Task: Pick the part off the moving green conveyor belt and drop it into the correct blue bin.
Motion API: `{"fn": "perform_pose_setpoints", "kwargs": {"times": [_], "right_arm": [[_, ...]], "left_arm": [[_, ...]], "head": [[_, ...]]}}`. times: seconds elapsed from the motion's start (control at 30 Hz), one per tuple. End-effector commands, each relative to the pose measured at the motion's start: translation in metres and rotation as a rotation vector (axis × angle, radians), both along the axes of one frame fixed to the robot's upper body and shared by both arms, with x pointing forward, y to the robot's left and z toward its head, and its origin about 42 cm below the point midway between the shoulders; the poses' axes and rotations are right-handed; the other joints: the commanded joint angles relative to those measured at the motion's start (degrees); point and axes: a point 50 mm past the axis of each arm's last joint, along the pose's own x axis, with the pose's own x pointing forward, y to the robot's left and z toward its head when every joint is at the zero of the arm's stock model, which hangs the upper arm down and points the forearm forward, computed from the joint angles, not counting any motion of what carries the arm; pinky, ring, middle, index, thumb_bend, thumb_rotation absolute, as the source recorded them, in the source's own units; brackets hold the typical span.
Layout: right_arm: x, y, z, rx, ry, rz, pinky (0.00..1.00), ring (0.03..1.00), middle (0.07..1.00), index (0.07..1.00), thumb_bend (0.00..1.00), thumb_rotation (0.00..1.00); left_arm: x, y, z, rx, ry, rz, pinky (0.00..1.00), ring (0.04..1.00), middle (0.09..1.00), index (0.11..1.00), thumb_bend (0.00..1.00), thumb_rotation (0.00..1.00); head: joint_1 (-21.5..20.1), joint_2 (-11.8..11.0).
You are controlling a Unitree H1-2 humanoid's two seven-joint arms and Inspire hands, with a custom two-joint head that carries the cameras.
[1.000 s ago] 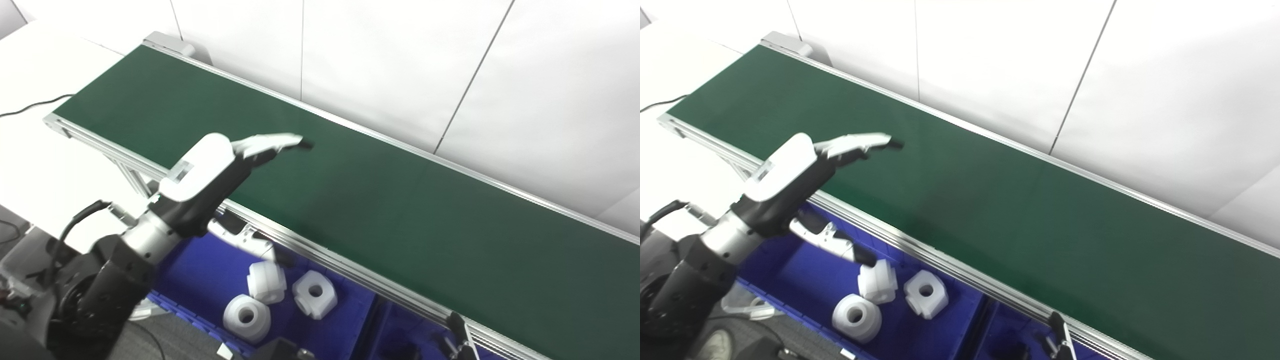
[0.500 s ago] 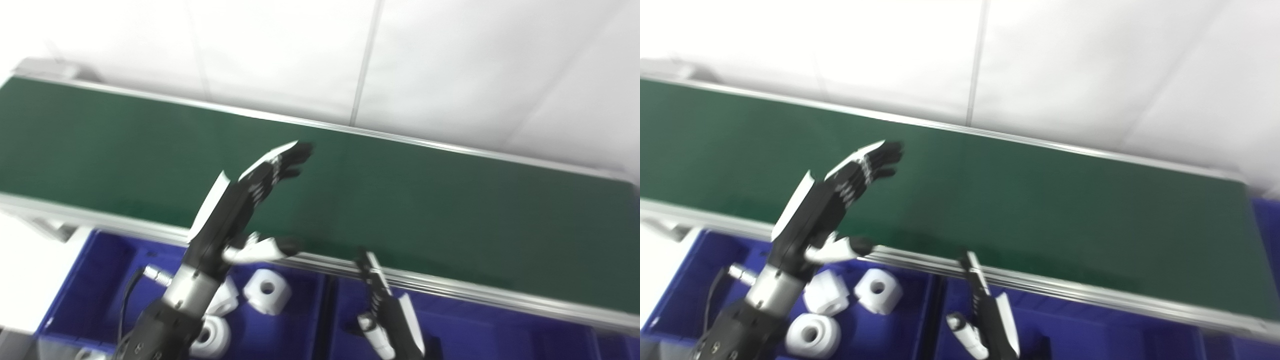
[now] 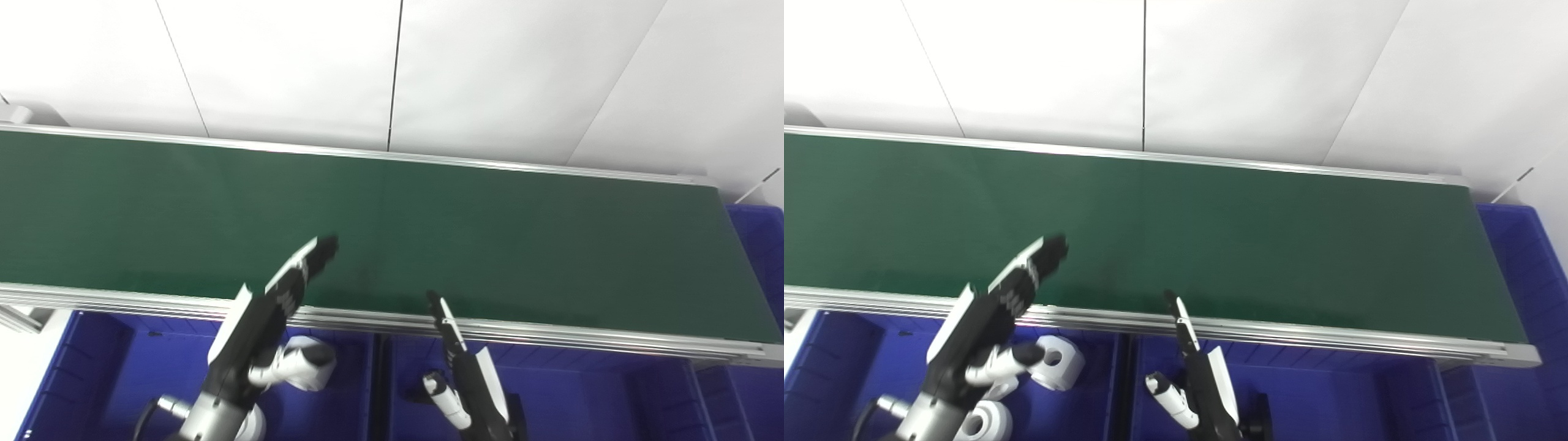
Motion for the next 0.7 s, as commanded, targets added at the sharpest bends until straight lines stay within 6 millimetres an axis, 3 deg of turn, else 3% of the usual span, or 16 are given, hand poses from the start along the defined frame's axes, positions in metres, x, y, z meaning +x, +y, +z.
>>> {"fn": "perform_pose_setpoints", "kwargs": {"times": [0.0,0.17,0.3,0.43,0.67], "right_arm": [[0.008,0.007,0.042,0.067,-0.23,-0.037,0.94,0.97,0.983,0.989,0.86,1.0],[0.015,-0.008,0.078,0.054,-0.384,-0.112,0.94,0.978,0.999,1.0,0.88,1.0],[0.029,-0.018,0.114,0.063,-0.488,-0.178,0.96,0.975,0.995,1.0,0.9,1.0],[0.035,-0.018,0.134,0.066,-0.539,-0.196,0.93,0.951,0.986,1.0,0.93,1.0],[0.042,0.0,0.144,0.089,-0.566,-0.212,0.91,0.928,0.978,1.0,0.91,1.0]], "left_arm": [[0.001,-0.005,0.008,-0.016,-0.078,0.016,0.92,0.929,0.915,0.915,0.76,0.66],[0.016,-0.014,0.026,-0.082,-0.155,0.056,0.94,0.935,0.917,0.923,0.77,0.68],[0.033,-0.023,0.054,-0.152,-0.2,0.074,0.99,0.982,0.959,0.945,0.81,0.71],[0.044,-0.027,0.065,-0.227,-0.235,0.076,1.0,0.986,0.957,0.939,0.79,0.68],[0.055,-0.021,0.073,-0.274,-0.272,0.049,1.0,0.992,0.967,0.945,0.8,0.64]], "head": [[0.4,0.6],[0.26,2.52],[-1.07,7.78],[-3.57,8.6],[-10.43,7.85]]}}
